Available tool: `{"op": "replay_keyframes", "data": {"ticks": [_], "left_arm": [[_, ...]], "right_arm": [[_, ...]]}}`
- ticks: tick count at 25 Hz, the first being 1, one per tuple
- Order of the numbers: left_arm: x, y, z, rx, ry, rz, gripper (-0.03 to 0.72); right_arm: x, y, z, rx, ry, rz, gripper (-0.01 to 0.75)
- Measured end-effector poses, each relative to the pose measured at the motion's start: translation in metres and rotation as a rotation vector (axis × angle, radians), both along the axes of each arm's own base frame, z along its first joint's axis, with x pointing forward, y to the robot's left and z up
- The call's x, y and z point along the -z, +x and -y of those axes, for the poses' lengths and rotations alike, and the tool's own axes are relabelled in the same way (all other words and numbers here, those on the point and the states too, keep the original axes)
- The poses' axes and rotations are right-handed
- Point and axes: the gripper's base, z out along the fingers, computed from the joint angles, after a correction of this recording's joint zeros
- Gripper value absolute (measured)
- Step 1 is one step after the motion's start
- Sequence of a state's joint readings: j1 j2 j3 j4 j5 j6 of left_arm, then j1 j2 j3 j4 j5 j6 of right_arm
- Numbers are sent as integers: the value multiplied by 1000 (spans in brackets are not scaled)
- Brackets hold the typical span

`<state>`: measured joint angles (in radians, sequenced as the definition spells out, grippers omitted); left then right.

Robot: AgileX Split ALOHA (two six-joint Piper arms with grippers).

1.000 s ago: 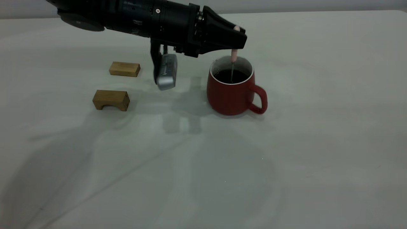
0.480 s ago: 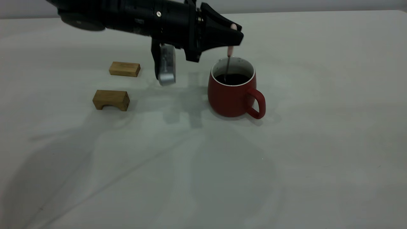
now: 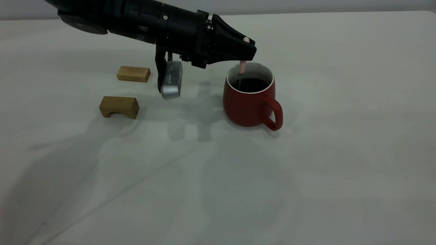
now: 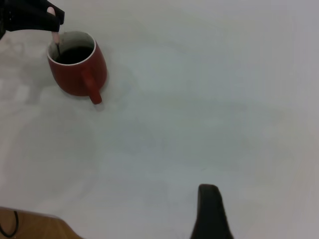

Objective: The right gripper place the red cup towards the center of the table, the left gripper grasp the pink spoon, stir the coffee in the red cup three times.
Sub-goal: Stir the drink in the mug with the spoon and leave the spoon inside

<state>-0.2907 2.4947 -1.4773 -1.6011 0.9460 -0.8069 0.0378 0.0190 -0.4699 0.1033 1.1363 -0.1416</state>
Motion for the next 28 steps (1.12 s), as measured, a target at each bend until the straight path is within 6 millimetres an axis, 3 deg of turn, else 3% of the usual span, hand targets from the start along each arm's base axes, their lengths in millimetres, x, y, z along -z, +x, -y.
{"op": "replay_keyframes", "data": {"ticks": [5,15,17,21,23,28], "left_arm": [[-2,3,5,5,-1,107,168],[-1,-1,12,28,-2,121,175],[-1,-1,12,28,-2,121,226],[-2,-1,12,28,0,126,419],[-7,0,9,50,4,142,475],[-46,-7,-1,239,103,273,511]], "right_arm": [[0,0,0,0,0,0,585],[0,0,0,0,0,0,585],[0,0,0,0,0,0,585],[0,0,0,0,0,0,585],[0,0,0,0,0,0,585],[0,0,0,0,0,0,585]]}}
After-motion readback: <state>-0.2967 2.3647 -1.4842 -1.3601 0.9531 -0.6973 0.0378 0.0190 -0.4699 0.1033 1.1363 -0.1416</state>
